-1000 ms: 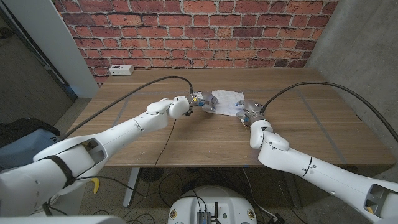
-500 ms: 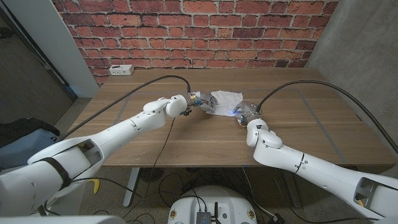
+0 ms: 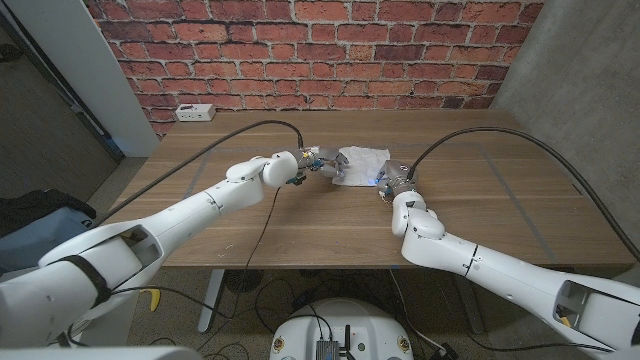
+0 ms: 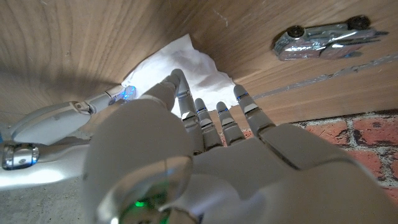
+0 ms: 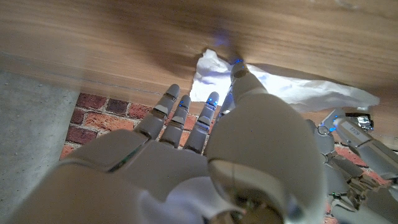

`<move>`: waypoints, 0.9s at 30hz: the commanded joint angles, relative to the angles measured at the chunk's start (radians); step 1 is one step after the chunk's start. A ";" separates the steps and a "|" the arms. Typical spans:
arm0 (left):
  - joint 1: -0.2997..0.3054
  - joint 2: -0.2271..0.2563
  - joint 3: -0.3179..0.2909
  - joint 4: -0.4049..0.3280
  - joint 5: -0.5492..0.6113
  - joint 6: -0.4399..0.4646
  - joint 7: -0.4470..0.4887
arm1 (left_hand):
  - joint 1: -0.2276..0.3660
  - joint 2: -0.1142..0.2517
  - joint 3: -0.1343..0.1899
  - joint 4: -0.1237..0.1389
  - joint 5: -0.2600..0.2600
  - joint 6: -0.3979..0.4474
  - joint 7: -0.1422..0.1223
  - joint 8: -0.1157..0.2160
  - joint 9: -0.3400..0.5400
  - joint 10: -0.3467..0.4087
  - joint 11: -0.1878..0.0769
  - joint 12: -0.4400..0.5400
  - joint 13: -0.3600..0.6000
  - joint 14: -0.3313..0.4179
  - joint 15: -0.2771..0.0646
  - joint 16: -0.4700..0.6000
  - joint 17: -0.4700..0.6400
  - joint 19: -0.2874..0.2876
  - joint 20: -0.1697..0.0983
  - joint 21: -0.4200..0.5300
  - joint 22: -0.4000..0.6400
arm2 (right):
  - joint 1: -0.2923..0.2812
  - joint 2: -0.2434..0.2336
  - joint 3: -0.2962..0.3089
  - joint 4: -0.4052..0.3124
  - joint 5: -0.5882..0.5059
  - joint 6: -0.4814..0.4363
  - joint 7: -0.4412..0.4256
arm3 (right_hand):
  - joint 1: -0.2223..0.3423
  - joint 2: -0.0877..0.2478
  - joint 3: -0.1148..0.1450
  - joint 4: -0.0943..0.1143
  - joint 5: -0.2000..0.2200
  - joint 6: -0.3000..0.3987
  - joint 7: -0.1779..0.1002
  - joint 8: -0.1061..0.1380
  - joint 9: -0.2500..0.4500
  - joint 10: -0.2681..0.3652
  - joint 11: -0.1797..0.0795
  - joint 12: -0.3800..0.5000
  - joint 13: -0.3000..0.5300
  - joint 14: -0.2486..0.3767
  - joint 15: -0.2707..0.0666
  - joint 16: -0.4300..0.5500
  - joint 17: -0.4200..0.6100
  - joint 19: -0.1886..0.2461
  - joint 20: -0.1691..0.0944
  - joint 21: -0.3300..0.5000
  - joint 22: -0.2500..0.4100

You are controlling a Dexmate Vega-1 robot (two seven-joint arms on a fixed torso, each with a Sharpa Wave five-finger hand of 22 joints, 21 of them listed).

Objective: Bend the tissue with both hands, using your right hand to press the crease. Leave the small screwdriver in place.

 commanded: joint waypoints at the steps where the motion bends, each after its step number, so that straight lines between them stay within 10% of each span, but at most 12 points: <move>1: 0.008 0.019 -0.032 0.023 -0.068 -0.085 0.014 | -0.151 -0.100 -0.106 0.027 0.012 -0.173 0.016 -0.106 -0.083 -0.066 0.024 -0.014 0.003 -0.042 0.023 -0.008 -0.006 -0.046 0.016 -0.010 -0.002 | -0.056 0.037 0.055 0.049 -0.010 0.061 -0.127 | 0.014 0.005 -0.004 0.000 -0.001 0.038 0.044 -0.004 0.006 0.014 -0.003 0.007 0.005 0.014 -0.177 0.010 0.005 0.007 -0.012 0.004 0.002; 4: 0.005 0.023 -0.032 0.029 -0.072 -0.109 0.011 | -0.227 -0.150 -0.158 0.043 0.025 -0.244 0.000 -0.173 -0.137 -0.106 0.032 -0.019 -0.002 -0.066 0.037 -0.010 -0.009 -0.074 0.033 -0.021 -0.004 | -0.072 0.044 0.081 0.047 0.003 0.078 -0.149 | 0.024 0.009 -0.008 0.000 0.000 0.044 0.061 -0.002 0.015 0.022 0.004 0.007 0.006 0.018 -0.178 0.014 0.008 0.013 -0.008 0.006 0.003; 8: 0.011 0.038 -0.023 -0.010 -0.012 -0.078 0.023 | -0.243 -0.181 -0.179 0.040 0.033 -0.234 -0.016 -0.183 -0.157 -0.120 0.023 -0.020 -0.005 -0.079 0.044 -0.011 -0.011 -0.086 0.040 -0.026 -0.005 | -0.089 0.051 0.116 0.039 0.025 0.100 -0.170 | 0.046 0.020 -0.008 -0.001 0.005 0.042 0.103 0.000 0.034 0.027 0.022 0.002 0.008 0.023 -0.178 0.021 0.014 0.020 0.000 0.008 0.003; 27: 0.016 0.034 0.012 -0.046 0.147 0.001 0.050 | -0.097 -0.191 -0.158 -0.055 0.080 -0.145 -0.067 -0.191 -0.227 -0.107 -0.011 -0.009 -0.020 -0.082 0.042 -0.002 -0.016 -0.070 0.034 -0.024 -0.010 | -0.196 0.054 0.288 -0.066 0.180 0.211 -0.251 | 0.094 0.018 0.036 -0.007 0.034 0.055 0.191 0.048 0.105 0.041 0.115 0.001 0.024 0.029 -0.130 0.002 0.009 0.021 0.047 0.005 0.001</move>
